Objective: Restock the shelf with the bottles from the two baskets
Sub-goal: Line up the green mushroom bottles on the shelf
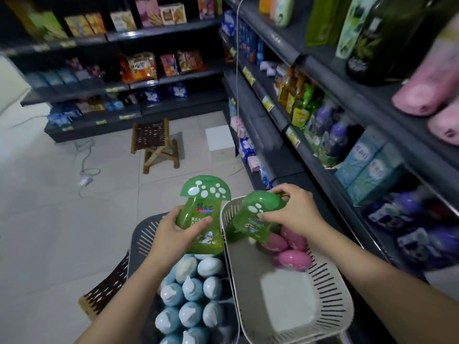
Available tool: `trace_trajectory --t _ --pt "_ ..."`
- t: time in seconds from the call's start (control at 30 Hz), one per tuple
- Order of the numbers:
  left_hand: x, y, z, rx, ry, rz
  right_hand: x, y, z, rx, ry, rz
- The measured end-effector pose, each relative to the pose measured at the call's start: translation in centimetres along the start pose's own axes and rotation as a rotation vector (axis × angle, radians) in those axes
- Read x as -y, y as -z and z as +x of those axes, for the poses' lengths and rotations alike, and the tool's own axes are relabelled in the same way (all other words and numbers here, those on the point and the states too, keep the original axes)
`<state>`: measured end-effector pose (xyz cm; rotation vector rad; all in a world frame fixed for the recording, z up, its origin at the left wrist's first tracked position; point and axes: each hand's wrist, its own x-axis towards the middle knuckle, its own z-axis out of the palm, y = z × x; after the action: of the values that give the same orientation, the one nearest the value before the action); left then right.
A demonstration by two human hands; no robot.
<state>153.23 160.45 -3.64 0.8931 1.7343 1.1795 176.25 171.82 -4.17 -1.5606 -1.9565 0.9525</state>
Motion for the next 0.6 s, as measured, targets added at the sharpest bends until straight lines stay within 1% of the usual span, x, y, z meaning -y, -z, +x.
trace_trajectory --t 0.1,0.37,0.47,0.6 --pt "-1.3 0.4 -0.7 0.058 -0.031 -0.033 2.2 2.1 -2.4 -0.093 -0.031 0.074" --pt "-5.7 3.0 -3.1 0.292 -0.161 -0.059 9.4 6.6 -13.0 -0.333 -0.075 0.125" --pt "-7.1 3.3 -4.5 0.382 -0.228 -0.049 11.4 7.5 -17.4 -0.481 -0.109 0.161" --pt "-9.1 1.5 -7.4 0.521 -0.303 -0.082 13.2 9.3 -23.9 -0.659 -0.163 0.213"
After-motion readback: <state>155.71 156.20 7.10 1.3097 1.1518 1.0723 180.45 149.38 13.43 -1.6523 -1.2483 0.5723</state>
